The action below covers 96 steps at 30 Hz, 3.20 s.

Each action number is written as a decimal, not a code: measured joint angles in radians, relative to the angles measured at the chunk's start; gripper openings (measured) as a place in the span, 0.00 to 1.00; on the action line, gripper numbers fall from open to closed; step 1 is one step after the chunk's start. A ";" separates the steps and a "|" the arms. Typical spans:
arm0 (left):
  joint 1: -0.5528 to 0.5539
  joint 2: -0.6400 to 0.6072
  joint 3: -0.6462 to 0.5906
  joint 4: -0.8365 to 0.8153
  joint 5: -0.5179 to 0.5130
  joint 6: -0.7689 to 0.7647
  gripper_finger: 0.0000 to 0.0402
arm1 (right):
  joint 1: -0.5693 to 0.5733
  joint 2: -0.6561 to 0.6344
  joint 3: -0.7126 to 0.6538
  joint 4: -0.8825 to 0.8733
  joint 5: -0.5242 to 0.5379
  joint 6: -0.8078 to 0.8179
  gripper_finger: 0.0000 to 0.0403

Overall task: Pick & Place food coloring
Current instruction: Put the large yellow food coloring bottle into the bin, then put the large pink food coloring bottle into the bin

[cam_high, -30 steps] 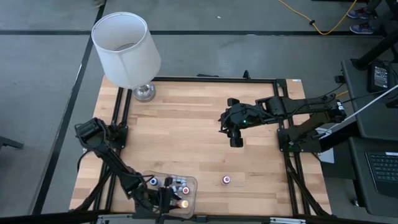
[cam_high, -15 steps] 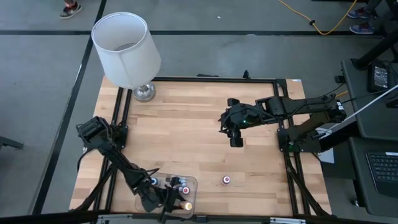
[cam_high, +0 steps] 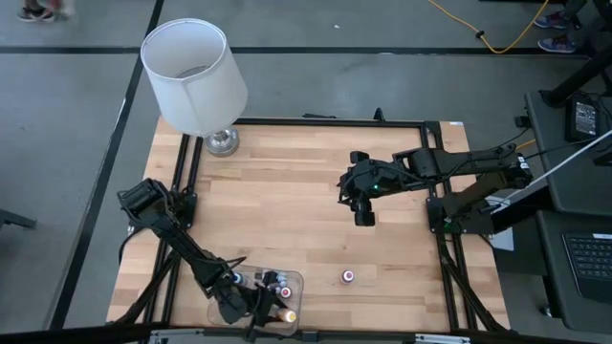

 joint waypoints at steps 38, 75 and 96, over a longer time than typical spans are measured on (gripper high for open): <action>0.000 -0.031 0.000 -0.036 -0.002 -0.004 0.44 | -0.001 0.000 0.000 0.000 0.000 -0.018 0.51; -0.085 -0.673 0.001 -0.706 -0.562 0.113 0.44 | 0.442 -0.147 -0.528 0.143 0.164 0.798 0.37; -0.016 -0.673 0.001 -0.724 -0.487 0.122 0.44 | 0.526 0.216 -0.870 1.065 0.029 0.887 0.73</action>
